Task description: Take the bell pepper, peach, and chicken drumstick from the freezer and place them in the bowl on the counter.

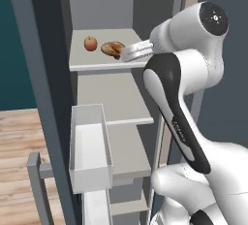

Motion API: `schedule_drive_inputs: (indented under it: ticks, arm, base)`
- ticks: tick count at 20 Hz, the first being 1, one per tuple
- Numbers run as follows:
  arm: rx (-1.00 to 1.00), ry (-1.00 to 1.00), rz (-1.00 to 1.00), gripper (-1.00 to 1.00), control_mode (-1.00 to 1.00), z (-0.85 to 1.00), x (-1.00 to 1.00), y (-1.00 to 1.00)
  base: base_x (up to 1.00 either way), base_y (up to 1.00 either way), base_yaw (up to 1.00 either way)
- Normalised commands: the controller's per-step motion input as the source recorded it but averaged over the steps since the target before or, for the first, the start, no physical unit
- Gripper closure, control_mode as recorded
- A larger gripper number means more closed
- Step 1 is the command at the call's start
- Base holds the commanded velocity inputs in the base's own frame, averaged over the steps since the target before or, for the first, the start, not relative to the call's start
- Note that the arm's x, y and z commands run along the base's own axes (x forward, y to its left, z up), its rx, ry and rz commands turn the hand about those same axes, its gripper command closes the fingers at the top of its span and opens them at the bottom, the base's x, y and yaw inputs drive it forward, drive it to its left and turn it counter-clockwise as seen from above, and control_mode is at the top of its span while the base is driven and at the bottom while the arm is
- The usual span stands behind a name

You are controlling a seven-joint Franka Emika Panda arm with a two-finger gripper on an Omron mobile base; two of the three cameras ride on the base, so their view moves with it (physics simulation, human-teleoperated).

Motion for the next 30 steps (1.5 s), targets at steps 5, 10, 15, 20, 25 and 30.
schedule_drive_inputs:
  ticks: [5,10,15,20,25,30]
  arm:
    - [0.03,0.0,-0.09,-1.0,-1.0,0.0,0.35,0.06]
    - [0.01,0.05,0.0,-1.0,-1.0,-0.04,0.01,0.05]
    - [0.0,0.11,0.0,-1.0,-1.0,-0.52,0.05,0.01]
    - [0.0,0.05,0.0,-1.0,-1.0,-0.25,0.22,0.07]
    - [0.0,0.0,0.0,-1.0,-1.0,0.04,0.32,0.02]
    - [0.0,0.0,0.0,-1.0,-1.0,0.0,0.56,0.0]
  base:
    - [0.0,0.0,0.0]
    - [0.0,0.0,0.0]
    - [0.0,0.0,0.0]
    - [0.0,0.0,0.0]
    - [0.0,0.0,0.0]
    - [0.0,0.0,0.0]
